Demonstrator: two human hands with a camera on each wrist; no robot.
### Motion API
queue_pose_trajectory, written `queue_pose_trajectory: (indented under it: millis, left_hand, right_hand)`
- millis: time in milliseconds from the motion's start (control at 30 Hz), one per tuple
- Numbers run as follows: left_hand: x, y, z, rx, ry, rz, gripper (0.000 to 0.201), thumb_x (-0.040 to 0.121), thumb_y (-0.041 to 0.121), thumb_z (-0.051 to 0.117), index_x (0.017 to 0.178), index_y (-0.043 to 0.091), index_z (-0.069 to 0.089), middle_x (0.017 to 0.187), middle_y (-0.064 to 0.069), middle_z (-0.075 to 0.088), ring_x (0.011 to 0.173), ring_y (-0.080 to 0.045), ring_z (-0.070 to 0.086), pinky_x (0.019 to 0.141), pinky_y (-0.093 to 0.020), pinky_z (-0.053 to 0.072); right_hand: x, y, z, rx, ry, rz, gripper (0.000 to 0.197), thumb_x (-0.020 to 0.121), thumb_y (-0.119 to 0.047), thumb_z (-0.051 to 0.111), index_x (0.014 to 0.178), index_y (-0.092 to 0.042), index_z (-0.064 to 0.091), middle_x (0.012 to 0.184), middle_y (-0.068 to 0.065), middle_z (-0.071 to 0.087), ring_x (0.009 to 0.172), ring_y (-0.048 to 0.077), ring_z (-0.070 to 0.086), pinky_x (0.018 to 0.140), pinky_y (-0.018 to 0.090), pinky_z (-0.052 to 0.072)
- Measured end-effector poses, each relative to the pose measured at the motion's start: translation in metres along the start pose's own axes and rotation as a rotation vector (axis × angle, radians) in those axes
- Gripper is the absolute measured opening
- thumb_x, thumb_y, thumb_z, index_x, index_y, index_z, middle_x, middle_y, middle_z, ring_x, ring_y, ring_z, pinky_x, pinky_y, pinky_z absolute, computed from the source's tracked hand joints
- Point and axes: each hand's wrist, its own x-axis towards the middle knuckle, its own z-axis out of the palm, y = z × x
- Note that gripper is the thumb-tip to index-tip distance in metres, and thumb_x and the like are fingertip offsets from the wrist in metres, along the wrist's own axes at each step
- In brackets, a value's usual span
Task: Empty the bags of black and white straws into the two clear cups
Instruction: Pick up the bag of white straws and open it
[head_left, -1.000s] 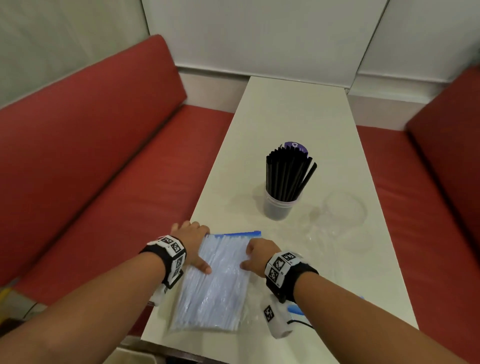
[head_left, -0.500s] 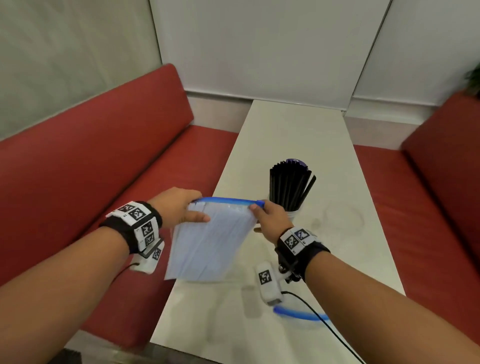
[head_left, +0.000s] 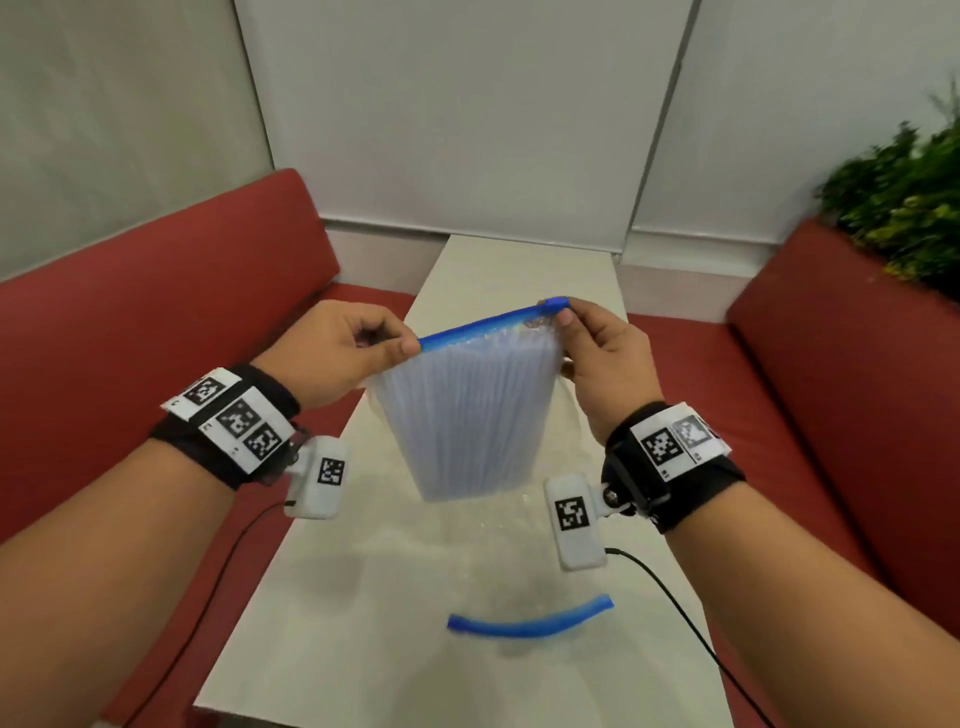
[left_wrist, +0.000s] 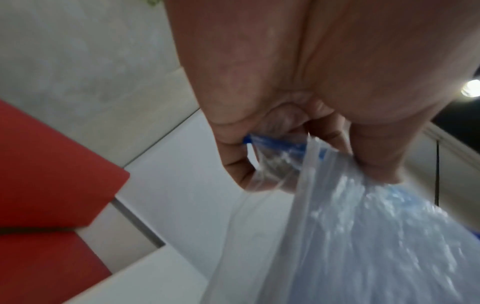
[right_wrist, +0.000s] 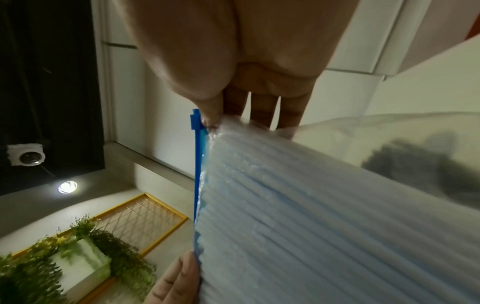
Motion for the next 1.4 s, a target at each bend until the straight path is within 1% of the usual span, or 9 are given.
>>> queue_pose_trajectory:
  millis: [233,367,633,800,900,1000,1166,1266,1400]
  left_hand:
    - [0.026,0.066,0.095,0.178,-0.143,0.063,0.012,0.088,0.035,0.072,0.093,0.026,0.076,0.079,0.011,0.076,0.074,-0.010,0.071,0.076,-0.031,0.058]
    - [0.040,0.105,0.150,0.108,0.000,0.170,0.011,0.089,0.028,0.071,0.096,0.021,0.077,0.073,0.019,0.073,0.063,0.008,0.062,0.066,-0.005,0.042]
    - [0.048,0.120,0.190,0.183,0.119,0.307,0.016,0.090,0.030,0.070,0.095,0.019,0.081,0.078,0.000,0.078,0.074,-0.016,0.069,0.073,-0.027,0.052]
    - [0.041,0.082,0.175,0.383,-0.002,0.230,0.022,0.090,0.032,0.067,0.098,0.016,0.079,0.086,0.000,0.078,0.079,-0.012,0.068,0.077,-0.016,0.045]
    - [0.036,0.046,0.149,0.447,-0.054,0.038,0.015,0.091,0.032,0.067,0.096,0.025,0.079,0.077,0.014,0.074,0.073,0.002,0.064,0.076,-0.026,0.050]
    - [0.031,0.019,0.144,0.288,-0.024,-0.104,0.006,0.088,0.035,0.073,0.092,0.032,0.075,0.079,0.014,0.076,0.077,-0.002,0.070,0.078,-0.034,0.056]
    - [0.022,0.002,0.181,-0.452,-0.143,-0.282,0.099,0.050,0.054,0.092,0.134,0.017,0.055,0.125,-0.010,0.071,0.117,-0.028,0.067,0.099,-0.042,0.054]
    - [0.021,0.006,0.195,-0.563,-0.152,-0.258,0.093,0.053,0.047,0.093,0.133,0.014,0.057,0.127,-0.011,0.069,0.120,-0.028,0.065,0.098,-0.047,0.054]
    - [0.031,0.016,0.200,-0.679,-0.062,-0.230,0.082,0.053,0.041,0.095,0.124,0.011,0.064,0.120,-0.015,0.071,0.114,-0.034,0.067,0.097,-0.053,0.054]
  right_hand:
    - [-0.010,0.003,-0.061,-0.160,0.013,-0.071,0.020,0.096,-0.010,0.058,0.086,-0.019,0.072,0.071,-0.015,0.069,0.066,-0.009,0.059,0.070,0.010,0.046]
    - [-0.015,0.007,-0.084,-0.213,0.006,-0.088,0.015,0.094,-0.012,0.062,0.083,-0.009,0.072,0.057,-0.018,0.065,0.053,-0.005,0.054,0.056,0.009,0.041]
    - [-0.014,0.011,-0.123,-0.372,0.062,-0.181,0.020,0.094,-0.019,0.062,0.074,-0.022,0.061,0.061,-0.010,0.059,0.047,0.001,0.047,0.049,0.013,0.036]
    - [-0.001,0.017,-0.148,-0.313,0.217,-0.136,0.015,0.095,-0.019,0.058,0.083,-0.011,0.063,0.078,0.014,0.069,0.068,0.013,0.056,0.066,0.035,0.050]
    - [0.011,0.018,-0.166,-0.221,0.277,-0.103,0.015,0.095,-0.019,0.057,0.081,-0.020,0.062,0.073,-0.002,0.067,0.072,0.011,0.058,0.073,0.036,0.050]
    - [0.011,0.019,-0.160,-0.125,0.211,-0.056,0.015,0.097,-0.018,0.055,0.083,-0.019,0.060,0.072,-0.002,0.075,0.073,0.013,0.070,0.077,0.039,0.054]
    - [0.015,0.025,-0.128,0.193,0.198,0.063,0.019,0.094,-0.021,0.054,0.078,-0.024,0.063,0.086,0.023,0.065,0.081,0.035,0.061,0.074,0.052,0.051]
    - [0.010,0.033,-0.104,0.294,0.174,0.140,0.022,0.101,-0.013,0.047,0.081,-0.018,0.056,0.076,0.005,0.064,0.066,0.017,0.059,0.063,0.034,0.048]
    - [-0.007,0.060,-0.079,0.031,0.061,0.156,0.037,0.089,-0.053,0.052,0.104,-0.020,0.056,0.107,0.013,0.068,0.096,0.030,0.067,0.093,0.055,0.053]
